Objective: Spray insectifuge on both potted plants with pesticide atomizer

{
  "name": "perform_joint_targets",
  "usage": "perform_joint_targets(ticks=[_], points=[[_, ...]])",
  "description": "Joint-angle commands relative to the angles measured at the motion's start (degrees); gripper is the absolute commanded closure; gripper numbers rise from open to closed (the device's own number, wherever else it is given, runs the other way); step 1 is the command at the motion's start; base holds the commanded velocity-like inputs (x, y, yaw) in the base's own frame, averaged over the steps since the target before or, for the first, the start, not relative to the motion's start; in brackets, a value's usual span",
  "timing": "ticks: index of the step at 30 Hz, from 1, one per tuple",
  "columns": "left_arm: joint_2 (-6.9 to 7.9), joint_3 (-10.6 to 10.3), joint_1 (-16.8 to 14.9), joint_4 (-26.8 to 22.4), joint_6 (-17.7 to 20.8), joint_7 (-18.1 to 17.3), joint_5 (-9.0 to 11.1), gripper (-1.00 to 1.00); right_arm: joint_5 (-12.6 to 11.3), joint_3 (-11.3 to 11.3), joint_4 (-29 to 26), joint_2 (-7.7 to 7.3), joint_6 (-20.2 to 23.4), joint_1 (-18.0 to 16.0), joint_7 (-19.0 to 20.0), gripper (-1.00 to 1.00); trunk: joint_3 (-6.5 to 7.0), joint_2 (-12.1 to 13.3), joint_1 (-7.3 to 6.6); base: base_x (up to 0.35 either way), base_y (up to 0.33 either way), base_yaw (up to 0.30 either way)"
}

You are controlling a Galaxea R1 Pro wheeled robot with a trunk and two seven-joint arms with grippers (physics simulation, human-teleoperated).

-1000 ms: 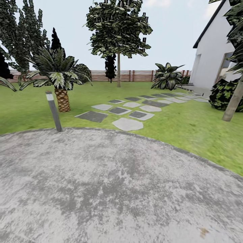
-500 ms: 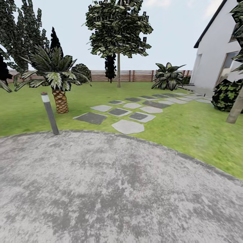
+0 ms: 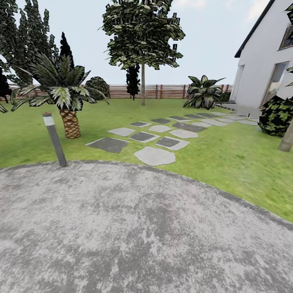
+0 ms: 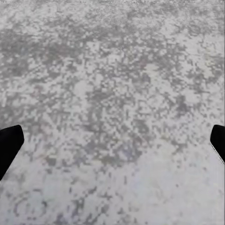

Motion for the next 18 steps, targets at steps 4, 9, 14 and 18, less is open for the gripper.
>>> perform_joint_targets(ticks=[4,9,14,18], points=[[0.0,0.12,-0.03,0.05,-0.19,0.0,0.04,-1.0,0.02,-0.03,0.0,0.01,-0.12,-0.01,-0.02,-1.0,-0.05,-0.02,0.03,0.339,0.0,0.0],[0.0,0.12,-0.03,0.0,-0.19,0.0,0.04,-1.0,0.02,-0.03,0.0,0.01,-0.17,-0.01,-0.02,-1.0,-0.05,-0.02,0.03,0.339,0.0,0.0],[0.0,0.12,-0.03,0.03,-0.19,0.0,0.04,-1.0,-0.04,-0.03,-0.02,0.01,-0.18,-0.01,-0.02,-1.0,-0.05,-0.02,0.03,0.339,0.0,-0.163],[0.0,0.12,-0.03,0.02,-0.19,0.0,0.04,-1.0,-0.04,-0.03,-0.08,0.01,-0.19,-0.01,-0.02,-1.0,-0.05,-0.02,0.03,0.339,0.0,-0.115]])
